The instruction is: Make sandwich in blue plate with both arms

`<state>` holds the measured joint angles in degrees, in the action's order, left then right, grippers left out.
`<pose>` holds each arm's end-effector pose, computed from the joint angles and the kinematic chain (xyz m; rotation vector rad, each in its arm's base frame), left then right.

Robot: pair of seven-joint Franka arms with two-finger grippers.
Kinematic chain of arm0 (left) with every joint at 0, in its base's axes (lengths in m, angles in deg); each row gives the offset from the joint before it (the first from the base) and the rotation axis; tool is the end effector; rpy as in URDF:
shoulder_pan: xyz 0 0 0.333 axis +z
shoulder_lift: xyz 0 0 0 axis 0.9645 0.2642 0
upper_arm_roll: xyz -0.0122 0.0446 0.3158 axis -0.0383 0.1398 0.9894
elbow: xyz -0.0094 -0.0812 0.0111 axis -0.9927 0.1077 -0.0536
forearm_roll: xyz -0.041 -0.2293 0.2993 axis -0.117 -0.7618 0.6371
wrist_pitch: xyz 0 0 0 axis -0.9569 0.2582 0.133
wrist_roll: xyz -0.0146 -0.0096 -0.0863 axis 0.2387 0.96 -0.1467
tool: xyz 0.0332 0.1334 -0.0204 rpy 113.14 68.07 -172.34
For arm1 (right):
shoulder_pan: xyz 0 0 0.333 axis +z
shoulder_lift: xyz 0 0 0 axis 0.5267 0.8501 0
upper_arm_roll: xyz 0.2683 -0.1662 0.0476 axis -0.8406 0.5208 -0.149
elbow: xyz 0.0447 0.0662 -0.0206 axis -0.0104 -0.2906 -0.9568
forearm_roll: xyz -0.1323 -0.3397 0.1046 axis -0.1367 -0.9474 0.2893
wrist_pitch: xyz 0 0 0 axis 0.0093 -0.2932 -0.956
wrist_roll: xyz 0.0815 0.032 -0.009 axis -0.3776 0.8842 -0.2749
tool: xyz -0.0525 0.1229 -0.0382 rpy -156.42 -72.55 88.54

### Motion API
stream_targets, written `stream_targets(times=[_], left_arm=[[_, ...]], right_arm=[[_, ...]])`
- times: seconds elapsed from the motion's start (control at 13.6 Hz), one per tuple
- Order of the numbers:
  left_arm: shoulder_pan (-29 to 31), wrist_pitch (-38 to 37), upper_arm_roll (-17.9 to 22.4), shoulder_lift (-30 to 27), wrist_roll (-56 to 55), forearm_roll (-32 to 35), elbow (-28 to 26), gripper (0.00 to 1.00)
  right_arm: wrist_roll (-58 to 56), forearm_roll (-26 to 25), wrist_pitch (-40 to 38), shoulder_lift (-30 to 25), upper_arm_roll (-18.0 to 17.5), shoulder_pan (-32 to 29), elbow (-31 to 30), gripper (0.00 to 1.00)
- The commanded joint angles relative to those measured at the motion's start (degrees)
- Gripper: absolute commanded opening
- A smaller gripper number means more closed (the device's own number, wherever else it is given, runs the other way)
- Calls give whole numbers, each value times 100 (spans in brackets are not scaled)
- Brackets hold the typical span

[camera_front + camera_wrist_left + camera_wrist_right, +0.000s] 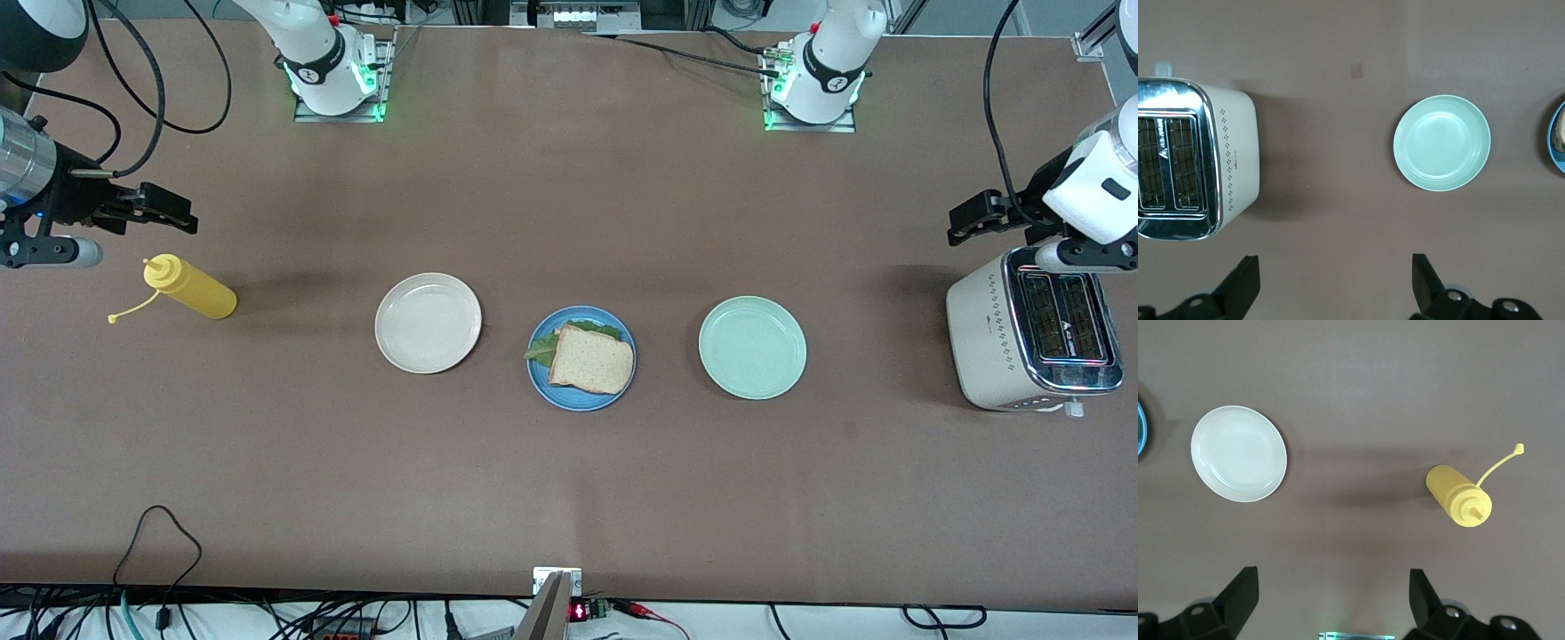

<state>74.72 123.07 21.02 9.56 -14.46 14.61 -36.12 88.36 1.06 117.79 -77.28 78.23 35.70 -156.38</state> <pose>0.5441 -0.0045 0.5528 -3.1264 -0.0319 0.1052 0.5500 0.0165 0.5428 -3.1001 -0.0429 0.2092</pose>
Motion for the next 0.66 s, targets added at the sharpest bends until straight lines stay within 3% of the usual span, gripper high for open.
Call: stream_targets(times=[0.0,0.59], left_arm=[[31,220,8,-342,11,-60,-482,100],[22,176,-9,-456,55,-51,-597,100]], right_arm=[[-170,-80,-205,-63,-31,-49,53,100],[-170,-79,-223,-81,-13,-137,35,100]])
